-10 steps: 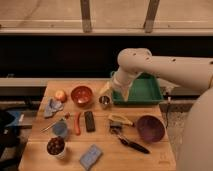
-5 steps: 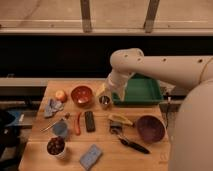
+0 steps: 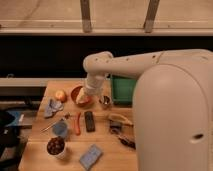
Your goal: Place pepper in red bowl
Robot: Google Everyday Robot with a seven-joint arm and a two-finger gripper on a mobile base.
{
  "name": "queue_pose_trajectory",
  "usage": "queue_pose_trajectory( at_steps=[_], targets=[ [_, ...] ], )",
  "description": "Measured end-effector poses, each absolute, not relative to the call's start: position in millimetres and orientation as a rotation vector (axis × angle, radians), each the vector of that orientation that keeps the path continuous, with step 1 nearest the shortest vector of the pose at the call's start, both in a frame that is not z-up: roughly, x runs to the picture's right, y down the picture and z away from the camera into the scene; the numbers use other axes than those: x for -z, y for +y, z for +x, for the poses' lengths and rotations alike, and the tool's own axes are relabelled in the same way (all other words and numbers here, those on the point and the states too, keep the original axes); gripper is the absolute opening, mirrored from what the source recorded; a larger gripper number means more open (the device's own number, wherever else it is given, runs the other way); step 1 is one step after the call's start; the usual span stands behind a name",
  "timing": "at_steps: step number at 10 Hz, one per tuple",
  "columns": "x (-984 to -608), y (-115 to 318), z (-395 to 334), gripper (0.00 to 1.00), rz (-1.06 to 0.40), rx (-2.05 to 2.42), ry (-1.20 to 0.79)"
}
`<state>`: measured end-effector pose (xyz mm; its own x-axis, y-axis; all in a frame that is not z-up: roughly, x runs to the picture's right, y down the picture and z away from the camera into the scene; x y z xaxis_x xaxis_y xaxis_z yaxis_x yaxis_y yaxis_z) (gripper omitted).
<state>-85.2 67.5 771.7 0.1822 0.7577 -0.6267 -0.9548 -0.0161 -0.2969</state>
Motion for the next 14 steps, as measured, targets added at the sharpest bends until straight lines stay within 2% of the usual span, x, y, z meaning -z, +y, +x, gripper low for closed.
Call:
queue_pose_trajectory(
  at_steps=[4,8,14],
  targets=[
    [-785.5,105.1,-139.7,0.80,-0.847,-1.310,0.317],
    [-760.5,134.3,-182.9,0.80,-0.919,-1.150,0.240],
    [-766.0,128.1,-187.2,0.80,-0.914,-1.143,0.229]
  ],
)
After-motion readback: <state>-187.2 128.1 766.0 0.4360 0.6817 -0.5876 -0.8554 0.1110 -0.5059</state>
